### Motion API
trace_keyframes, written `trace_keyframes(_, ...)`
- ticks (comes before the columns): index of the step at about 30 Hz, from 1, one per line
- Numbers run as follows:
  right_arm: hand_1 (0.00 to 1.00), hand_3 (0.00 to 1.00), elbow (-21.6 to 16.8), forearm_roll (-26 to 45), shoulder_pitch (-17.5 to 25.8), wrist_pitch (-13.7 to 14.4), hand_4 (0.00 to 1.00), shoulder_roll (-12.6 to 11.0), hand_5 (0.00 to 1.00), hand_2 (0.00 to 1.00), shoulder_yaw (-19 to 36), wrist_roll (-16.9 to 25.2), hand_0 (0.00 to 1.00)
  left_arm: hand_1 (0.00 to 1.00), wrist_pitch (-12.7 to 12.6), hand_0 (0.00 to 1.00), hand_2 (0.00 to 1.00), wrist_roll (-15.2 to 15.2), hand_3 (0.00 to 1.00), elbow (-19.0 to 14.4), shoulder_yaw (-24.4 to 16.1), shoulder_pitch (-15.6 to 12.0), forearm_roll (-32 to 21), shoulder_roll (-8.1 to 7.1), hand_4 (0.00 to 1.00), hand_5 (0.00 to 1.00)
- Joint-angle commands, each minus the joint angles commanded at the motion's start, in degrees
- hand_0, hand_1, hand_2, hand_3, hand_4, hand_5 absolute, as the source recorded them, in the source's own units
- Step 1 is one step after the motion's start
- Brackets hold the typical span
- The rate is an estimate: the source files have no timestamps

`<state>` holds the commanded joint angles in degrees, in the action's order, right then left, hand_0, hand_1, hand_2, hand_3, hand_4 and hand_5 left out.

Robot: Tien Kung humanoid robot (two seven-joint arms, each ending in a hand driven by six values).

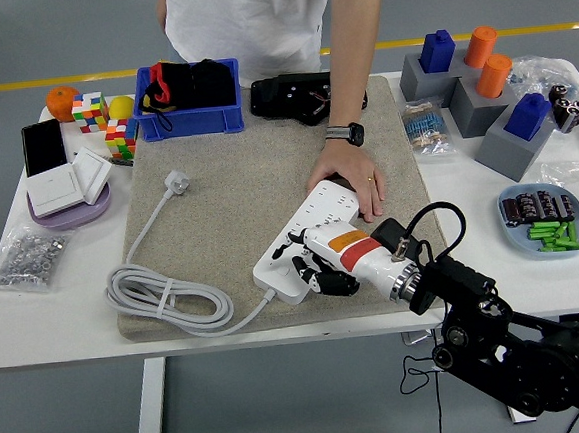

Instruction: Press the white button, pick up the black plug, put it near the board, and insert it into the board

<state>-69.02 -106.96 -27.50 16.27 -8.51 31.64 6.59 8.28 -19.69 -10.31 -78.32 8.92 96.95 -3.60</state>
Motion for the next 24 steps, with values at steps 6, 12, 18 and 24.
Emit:
trace_keyframes(6,0.370,0.659,-0.78,1.40,2.52,-1.68,0.627,-0.91,0.080,0.389,4.44,-0.36,0.414,0.668,-0.05,0.697,0.646,0.02,0.648,0.00,-0.17,0.14,0.12,0.03,0.554,0.173)
trace_keyframes(12,0.645,0.712,-1.26,1.70,4.56,-2.17,0.790,-1.70,0.152,0.608,7.93,-0.73,0.625,0.668,-0.12,0.695,0.646,0.00,0.647,0.00,-0.33,0.16,0.14,0.06,0.553,0.174)
trace_keyframes(18,0.776,0.800,-1.74,2.11,6.08,-2.47,0.902,-1.55,0.242,0.764,10.43,-0.77,0.769,0.668,-0.17,0.695,0.646,0.03,0.648,0.00,-0.17,0.18,-0.21,0.15,0.553,0.174)
trace_keyframes(24,0.793,0.809,-2.57,1.85,6.72,-2.45,0.924,-1.48,0.267,0.782,11.60,-0.70,0.784,0.667,-0.17,0.695,0.646,0.04,0.648,0.00,-0.20,0.16,-0.25,0.21,0.553,0.173)
